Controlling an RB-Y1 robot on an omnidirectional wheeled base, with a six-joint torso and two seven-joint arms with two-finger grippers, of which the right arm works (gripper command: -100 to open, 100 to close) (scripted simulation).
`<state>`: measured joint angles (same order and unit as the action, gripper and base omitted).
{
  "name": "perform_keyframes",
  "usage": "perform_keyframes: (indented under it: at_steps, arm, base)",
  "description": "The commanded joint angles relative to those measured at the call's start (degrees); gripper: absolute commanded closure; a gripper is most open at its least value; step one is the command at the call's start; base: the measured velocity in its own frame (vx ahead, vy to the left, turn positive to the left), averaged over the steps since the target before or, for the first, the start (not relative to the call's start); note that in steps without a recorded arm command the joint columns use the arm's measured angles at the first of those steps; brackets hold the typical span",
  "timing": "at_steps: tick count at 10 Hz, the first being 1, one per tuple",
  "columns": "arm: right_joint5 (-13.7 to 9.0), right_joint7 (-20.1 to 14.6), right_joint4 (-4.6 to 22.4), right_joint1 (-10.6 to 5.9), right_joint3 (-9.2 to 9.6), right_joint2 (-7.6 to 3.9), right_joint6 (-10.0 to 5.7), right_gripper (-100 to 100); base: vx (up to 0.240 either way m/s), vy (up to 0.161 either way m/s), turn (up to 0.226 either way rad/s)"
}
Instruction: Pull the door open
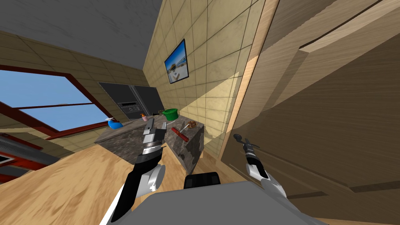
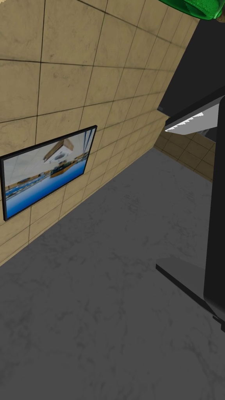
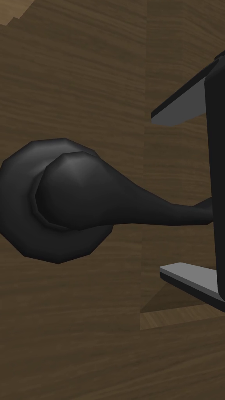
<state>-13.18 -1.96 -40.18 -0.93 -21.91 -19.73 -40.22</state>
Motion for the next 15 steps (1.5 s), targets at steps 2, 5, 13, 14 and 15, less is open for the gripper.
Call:
perform_keyframes:
  at_steps: [2, 5, 13, 14, 15]
  arm:
    - [0.0, 0.0, 0.0, -0.01, 0.00, 0.00, -0.01, -100]
    - [0.0, 0.0, 0.0, -0.01, 0.00, 0.00, -0.01, -100]
    - [0.0, 0.0, 0.0, -0.03, -0.01, 0.01, -0.01, -100]
    - [0.0, 0.0, 0.0, -0.03, -0.01, 0.01, -0.01, -100]
    - [0.0, 0.0, 0.0, -0.03, -0.01, 0.01, -0.01, -100]
  base:
    - [0.002, -0.002, 0.007]
    - [-0.003, 0.010, -0.012]
    - [0.001, -0.002, 0.006]
    - [0.000, 0.000, 0.000]
    - [0.000, 0.000, 0.000]
